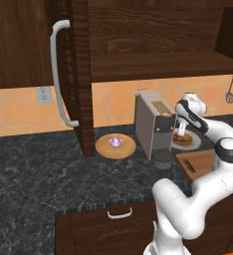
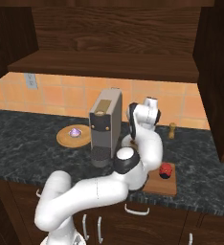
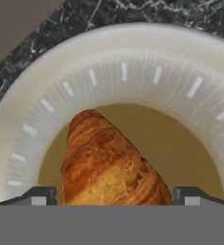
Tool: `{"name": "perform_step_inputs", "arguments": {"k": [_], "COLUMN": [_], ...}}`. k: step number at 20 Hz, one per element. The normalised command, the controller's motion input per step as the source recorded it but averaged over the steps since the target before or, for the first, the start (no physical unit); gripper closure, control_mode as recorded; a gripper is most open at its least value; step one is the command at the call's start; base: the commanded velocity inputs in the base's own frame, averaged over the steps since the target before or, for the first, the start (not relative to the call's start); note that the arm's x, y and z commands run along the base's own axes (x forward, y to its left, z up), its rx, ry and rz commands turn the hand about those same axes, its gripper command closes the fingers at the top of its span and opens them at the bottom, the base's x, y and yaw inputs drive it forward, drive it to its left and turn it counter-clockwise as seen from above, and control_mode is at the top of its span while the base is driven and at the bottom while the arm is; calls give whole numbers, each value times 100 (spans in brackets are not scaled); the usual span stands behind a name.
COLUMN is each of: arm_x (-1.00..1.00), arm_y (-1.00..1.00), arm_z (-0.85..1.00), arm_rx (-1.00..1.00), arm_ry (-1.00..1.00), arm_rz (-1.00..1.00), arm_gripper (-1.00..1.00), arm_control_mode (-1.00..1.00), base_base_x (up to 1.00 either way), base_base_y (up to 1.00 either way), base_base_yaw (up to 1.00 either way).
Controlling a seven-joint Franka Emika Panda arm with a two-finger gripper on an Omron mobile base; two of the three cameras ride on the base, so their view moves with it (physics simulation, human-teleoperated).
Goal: From the different types of pastries on the counter, select a croissant and place it on the cutting board. Then retrieve a jar of jam from the cabinet and place it alongside the croissant on the cutting board.
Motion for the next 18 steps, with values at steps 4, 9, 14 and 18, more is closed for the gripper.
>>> {"name": "perform_step_inputs", "arguments": {"k": [4,9,14,18], "arm_x": [-1,4,-47,-100], "arm_y": [0,-6,0,0], "arm_z": [9,100,46,-26], "arm_rx": [0,1,0,0], "arm_ry": [1,-3,1,0], "arm_rz": [0,0,-4,-23], "arm_gripper": [100,100,100,100], "arm_control_mode": [-100,-100,-100,-100], "base_base_x": [0,0,0,0], "base_base_y": [0,0,0,0], "base_base_yaw": [0,0,0,0]}}
